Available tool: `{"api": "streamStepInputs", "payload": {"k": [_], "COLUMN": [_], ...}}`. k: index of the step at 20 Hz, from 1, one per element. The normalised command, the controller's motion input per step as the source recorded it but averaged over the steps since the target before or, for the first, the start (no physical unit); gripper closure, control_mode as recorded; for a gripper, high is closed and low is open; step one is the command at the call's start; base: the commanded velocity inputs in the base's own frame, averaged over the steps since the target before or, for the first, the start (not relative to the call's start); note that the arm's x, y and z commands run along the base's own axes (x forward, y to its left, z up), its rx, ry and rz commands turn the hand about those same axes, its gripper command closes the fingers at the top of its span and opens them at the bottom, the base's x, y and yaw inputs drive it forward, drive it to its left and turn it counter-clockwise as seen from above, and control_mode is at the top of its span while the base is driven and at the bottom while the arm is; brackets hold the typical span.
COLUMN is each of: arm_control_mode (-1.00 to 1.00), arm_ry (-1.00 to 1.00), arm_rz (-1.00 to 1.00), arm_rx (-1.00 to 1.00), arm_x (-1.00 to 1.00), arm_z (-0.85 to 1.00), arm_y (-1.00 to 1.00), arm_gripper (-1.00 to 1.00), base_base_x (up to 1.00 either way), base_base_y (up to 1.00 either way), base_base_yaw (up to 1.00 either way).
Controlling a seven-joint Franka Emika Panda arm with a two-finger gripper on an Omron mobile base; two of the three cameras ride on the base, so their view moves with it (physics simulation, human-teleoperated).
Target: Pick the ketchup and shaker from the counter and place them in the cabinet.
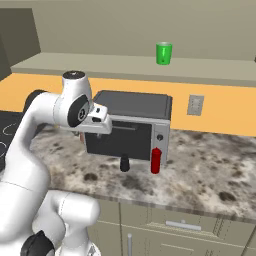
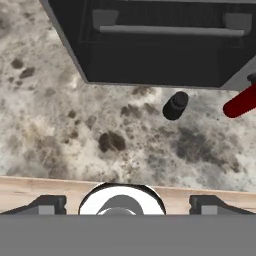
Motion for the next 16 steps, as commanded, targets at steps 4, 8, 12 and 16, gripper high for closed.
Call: {"api": "streamStepInputs", "payload": {"k": [4,8,12,16], "arm_control_mode": [-1.0,-1.0,-1.0,-1.0], "arm_ry": [0.05,0.02,0.07,0.02], "arm_rz": [-0.01,0.0,0.0,0.0], "arm_rx": [0.0,0.0,0.0,0.0], "arm_x": [-0.04,0.0,0.0,0.0], "arm_z": [-0.45,-0.41,-0.23,-0.2], "arm_y": [-0.38,-0.43,-0.48,-0.34], "arm_gripper": [-1.0,-1.0,-1.0,-1.0], "base_base_x": [0.0,0.0,0.0,0.0], "base_base_y": [0.0,0.0,0.0,0.0], "base_base_yaw": [0.0,0.0,0.0,0.0]}}
